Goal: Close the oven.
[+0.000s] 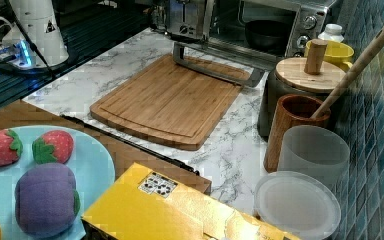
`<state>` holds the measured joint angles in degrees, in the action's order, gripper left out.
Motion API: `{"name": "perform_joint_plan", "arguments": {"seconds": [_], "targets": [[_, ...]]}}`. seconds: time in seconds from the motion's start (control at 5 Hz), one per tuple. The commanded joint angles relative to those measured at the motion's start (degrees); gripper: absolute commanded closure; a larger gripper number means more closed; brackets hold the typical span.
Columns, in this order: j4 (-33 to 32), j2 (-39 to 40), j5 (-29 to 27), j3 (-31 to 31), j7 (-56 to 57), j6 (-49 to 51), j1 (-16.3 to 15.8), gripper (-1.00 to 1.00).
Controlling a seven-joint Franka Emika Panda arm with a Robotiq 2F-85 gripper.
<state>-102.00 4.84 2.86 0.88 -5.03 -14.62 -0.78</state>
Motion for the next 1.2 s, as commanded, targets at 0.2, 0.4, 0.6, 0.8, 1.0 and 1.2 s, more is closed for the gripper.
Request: {"name": "perform_joint_plan", "arguments": {"seconds": [0.2, 0.4, 0.6, 0.8, 1.0, 1.2], "targets": [[-4.7, -1.0, -6.1, -0.3, 8.4, -4.1, 1.7, 1.00], [-11.1, -1.4, -11.1, -0.8, 18.8, -9.1, 3.2, 1.00], [-16.1, -1.3, -16.5, -2.0, 30.4, -12.0, 4.7, 1.00], [-22.0, -3.9, -22.4, -3.4, 40.6, -16.4, 5.0, 1.00], [-30.1, -9.3, -29.3, -8.2, 47.6, -25.9, 0.8, 1.00], [-34.8, -11.9, -37.8, -6.9, 57.1, -31.1, 1.9, 1.00]]}}
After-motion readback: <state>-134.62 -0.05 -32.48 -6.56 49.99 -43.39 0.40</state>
